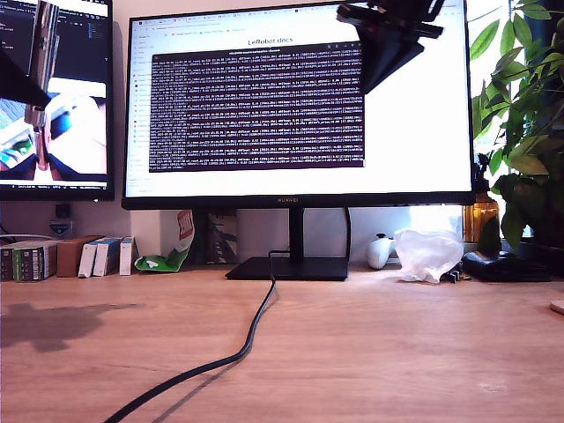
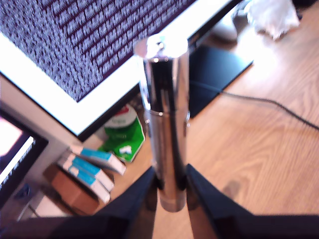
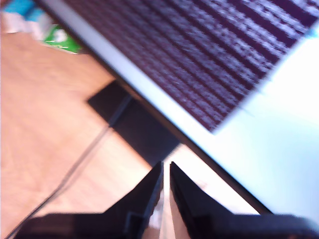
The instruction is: Pick the metallic laser pointer with your right arm, pass it to your left arm, then place it down to the left side of the table
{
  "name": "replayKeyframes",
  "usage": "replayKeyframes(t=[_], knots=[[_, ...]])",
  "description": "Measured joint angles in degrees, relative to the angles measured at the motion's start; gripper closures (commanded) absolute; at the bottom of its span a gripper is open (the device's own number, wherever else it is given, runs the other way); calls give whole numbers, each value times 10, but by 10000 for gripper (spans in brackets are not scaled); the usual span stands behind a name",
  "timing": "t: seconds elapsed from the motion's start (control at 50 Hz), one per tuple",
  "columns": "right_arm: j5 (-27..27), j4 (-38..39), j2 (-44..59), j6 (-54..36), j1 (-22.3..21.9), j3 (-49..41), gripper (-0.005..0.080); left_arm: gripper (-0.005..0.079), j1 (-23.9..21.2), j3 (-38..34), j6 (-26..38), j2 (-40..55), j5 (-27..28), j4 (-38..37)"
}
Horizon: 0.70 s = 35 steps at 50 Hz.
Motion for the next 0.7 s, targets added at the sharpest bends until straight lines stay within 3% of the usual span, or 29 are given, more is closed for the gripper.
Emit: replayKeyframes(t=[0.4, 0.7], knots=[[50, -17, -24, 28, -41, 0, 764, 764, 0, 0, 5, 0, 0, -2], [59, -15, -138, 44, -72, -20, 764, 764, 0, 0, 6, 0, 5, -1]])
